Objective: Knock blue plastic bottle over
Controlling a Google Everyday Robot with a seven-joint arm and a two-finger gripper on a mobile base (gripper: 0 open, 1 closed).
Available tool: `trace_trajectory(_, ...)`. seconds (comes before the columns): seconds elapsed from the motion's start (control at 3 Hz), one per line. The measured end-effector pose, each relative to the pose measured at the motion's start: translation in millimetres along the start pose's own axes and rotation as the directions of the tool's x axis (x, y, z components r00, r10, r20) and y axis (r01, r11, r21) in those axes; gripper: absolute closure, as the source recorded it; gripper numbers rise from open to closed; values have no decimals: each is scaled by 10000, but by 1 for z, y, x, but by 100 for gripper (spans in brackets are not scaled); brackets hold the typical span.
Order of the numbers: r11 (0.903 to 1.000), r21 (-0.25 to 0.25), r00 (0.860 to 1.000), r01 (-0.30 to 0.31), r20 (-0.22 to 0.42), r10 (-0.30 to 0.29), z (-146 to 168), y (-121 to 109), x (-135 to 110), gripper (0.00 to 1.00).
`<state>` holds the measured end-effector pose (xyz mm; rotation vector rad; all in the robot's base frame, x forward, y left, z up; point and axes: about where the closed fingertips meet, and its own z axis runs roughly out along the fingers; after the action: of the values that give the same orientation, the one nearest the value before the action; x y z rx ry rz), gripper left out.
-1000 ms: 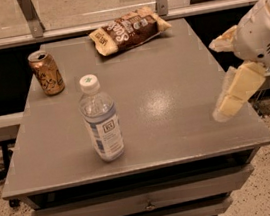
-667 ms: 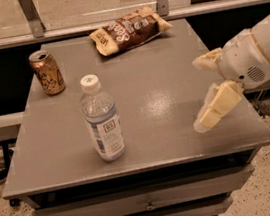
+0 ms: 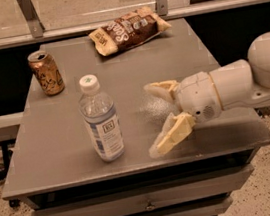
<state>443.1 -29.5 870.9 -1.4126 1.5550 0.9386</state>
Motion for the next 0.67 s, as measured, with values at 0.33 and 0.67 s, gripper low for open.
trace_trajectory(0.33, 9980, -600, 9794, 220, 2019, -94, 35, 9, -34, 0)
trace_trajectory(0.67, 9958, -826, 9545, 400, 2978, -137, 56, 18, -54, 0)
